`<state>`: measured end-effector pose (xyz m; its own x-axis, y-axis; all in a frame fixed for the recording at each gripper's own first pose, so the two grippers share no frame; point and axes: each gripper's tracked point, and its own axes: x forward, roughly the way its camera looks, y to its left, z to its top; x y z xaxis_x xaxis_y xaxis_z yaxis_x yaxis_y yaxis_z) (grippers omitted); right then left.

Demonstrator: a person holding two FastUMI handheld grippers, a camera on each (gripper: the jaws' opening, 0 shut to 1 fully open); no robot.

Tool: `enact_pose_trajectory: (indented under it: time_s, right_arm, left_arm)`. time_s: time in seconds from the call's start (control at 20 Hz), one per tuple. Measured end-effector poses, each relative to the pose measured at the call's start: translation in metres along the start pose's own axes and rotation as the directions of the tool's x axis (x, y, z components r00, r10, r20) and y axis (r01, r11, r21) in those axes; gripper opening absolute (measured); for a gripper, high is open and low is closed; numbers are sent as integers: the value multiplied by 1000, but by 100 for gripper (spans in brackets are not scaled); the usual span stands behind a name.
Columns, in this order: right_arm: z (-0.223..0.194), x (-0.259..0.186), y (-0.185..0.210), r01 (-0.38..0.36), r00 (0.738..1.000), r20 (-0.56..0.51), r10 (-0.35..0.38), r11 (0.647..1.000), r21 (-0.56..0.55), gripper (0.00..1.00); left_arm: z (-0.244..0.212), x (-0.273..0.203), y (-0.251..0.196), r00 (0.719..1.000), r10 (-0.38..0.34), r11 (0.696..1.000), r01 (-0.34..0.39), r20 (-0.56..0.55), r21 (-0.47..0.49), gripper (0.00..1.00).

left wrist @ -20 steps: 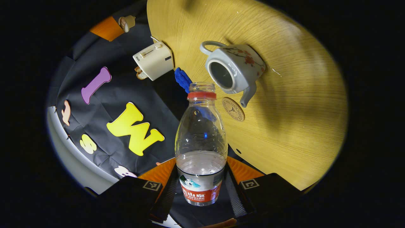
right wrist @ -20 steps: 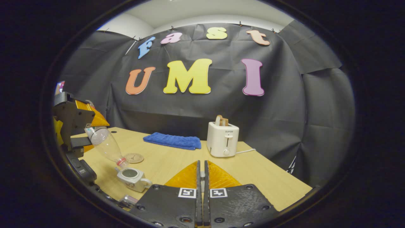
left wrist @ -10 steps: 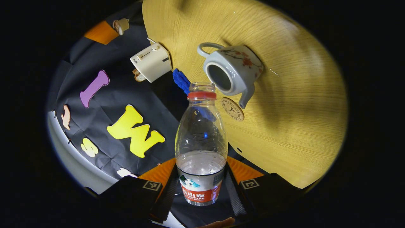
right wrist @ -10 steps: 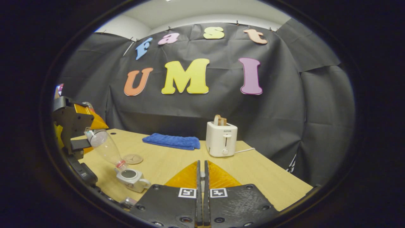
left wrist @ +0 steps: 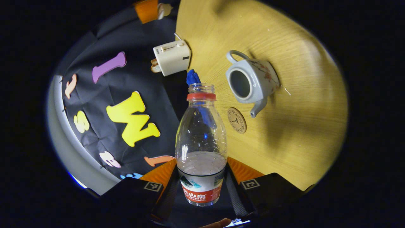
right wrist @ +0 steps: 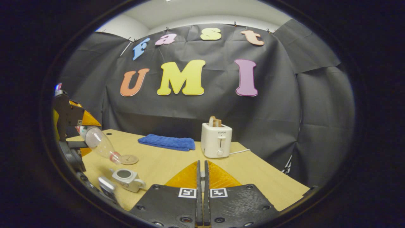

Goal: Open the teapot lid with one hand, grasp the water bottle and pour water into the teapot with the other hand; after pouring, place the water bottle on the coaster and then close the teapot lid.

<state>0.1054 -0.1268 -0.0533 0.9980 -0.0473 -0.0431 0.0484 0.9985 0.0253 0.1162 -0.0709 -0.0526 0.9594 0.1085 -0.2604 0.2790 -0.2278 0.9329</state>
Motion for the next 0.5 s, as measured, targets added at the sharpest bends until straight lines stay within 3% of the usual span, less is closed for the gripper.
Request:
enact_pose_trajectory:
  time_s: [0.15,0.25,0.35,0.5]
  right_arm:
    - [2,-1,-3,19,1000,4,-19,1000,5,1]
    - [-2,1,0,11,1000,0,-11,1000,9,1]
    - [-5,2,7,-1,1000,-11,1,1000,-2,1]
    - [-11,4,16,-15,1000,-24,14,1000,-27,1]
  left_arm:
    - [-7,5,15,999,49,981,-44,24,-189,76]
    - [-9,14,10,999,27,928,-8,46,-372,75]
    - [-12,17,10,997,60,831,-20,54,-556,76]
    - [-21,32,10,993,110,587,-22,52,-809,75]
